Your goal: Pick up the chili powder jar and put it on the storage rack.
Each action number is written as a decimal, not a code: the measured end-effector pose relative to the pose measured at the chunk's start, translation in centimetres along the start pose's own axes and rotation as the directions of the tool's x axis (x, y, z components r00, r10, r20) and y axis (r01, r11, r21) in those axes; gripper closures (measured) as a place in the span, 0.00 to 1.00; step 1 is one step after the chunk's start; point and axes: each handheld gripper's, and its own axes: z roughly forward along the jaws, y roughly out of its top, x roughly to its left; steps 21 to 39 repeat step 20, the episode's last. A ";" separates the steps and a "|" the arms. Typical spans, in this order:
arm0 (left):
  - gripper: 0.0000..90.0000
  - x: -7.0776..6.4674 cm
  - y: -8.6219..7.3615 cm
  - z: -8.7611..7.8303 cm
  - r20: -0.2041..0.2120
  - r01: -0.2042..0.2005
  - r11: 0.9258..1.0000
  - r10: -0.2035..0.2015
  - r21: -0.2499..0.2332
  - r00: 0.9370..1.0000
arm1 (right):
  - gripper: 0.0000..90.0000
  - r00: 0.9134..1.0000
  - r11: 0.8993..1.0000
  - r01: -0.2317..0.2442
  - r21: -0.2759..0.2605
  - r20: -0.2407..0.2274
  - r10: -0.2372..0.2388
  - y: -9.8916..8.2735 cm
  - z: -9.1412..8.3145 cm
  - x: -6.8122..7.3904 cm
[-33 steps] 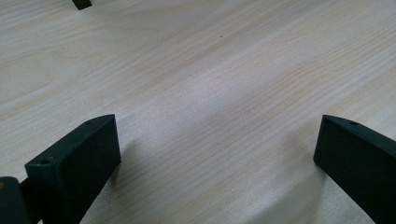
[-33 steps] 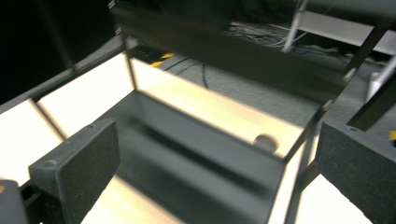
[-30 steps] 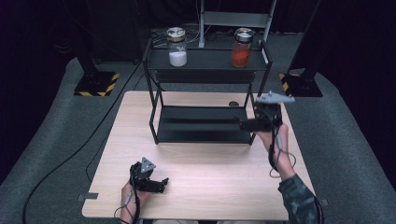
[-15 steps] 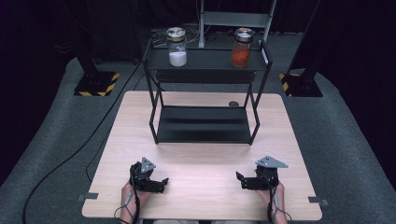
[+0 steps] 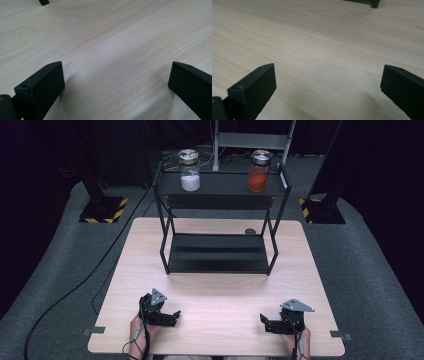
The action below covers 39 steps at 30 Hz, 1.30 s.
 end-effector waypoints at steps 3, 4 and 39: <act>0.00 0.0 0.0 0.0 0.000 0.000 1.000 0.000 0.000 1.000 | 0.00 1.000 1.000 -0.004 -0.004 0.001 0.004 -0.3 -0.1 -0.1; 0.00 0.0 0.0 0.0 0.000 0.000 1.000 0.000 0.000 1.000 | 0.00 1.000 1.000 -0.004 -0.013 0.002 0.004 -0.4 -0.1 -0.1; 0.00 -0.3 0.1 0.1 -0.001 -0.008 1.000 0.008 0.001 1.000 | 0.00 0.999 1.000 -0.021 -0.010 -0.036 0.021 -0.5 -0.1 -0.9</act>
